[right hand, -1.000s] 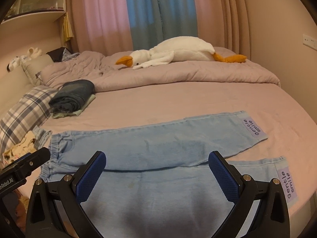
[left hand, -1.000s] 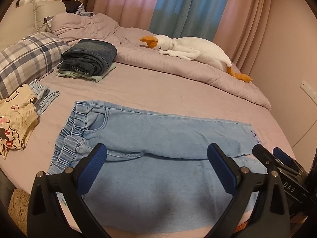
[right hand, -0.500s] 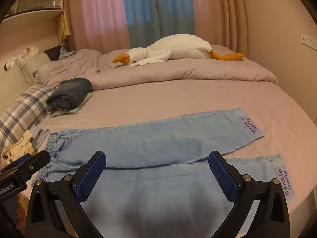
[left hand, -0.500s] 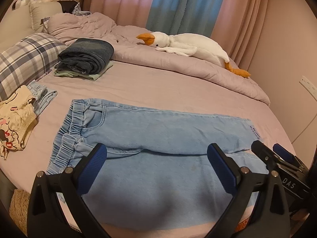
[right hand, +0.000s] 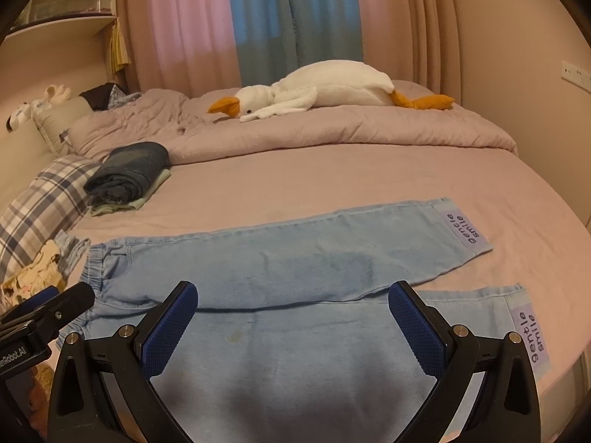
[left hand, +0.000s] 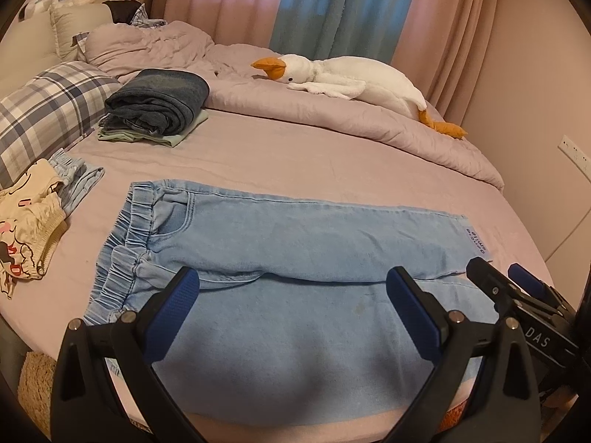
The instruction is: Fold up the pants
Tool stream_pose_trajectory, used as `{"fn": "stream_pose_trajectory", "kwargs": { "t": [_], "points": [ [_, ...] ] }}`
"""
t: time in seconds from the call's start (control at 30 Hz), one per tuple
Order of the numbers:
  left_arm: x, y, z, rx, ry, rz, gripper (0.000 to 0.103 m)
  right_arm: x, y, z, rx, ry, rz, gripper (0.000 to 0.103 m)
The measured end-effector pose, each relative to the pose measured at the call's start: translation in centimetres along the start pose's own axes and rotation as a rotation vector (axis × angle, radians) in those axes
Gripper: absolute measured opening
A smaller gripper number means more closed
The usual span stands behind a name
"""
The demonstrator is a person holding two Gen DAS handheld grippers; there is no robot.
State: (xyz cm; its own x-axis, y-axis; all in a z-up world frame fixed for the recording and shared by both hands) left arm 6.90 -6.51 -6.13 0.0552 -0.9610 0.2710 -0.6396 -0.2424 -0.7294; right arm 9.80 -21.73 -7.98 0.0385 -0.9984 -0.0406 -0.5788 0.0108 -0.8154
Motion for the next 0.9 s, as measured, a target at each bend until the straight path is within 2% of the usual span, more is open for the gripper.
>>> {"fn": "stream_pose_trajectory", "kwargs": {
  "t": [0.47, 0.9],
  "points": [
    [0.2, -0.1, -0.2, -0.002, 0.008, 0.006, 0.101, 0.8, -0.3, -0.9, -0.010, 0.026, 0.018, 0.103],
    [-0.2, -0.1, 0.3, -0.002, -0.001, -0.002, 0.101, 0.5, 0.8, 1.5, -0.054, -0.001, 0.012, 0.103]
  ]
}}
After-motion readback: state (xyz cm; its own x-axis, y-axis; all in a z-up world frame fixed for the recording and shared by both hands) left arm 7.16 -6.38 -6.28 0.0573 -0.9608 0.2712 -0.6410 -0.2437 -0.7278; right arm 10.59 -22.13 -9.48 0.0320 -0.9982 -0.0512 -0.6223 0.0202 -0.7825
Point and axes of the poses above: each gripper's, at about its wrist camera, not at the fingertips, and z roughly the way its jaws point, x to its right, y to its underside, the point moved 10 cm from there along z, roughly the way its jaws point, and after that the axes turned 4 degrees about -z, right-handed, at the moved point
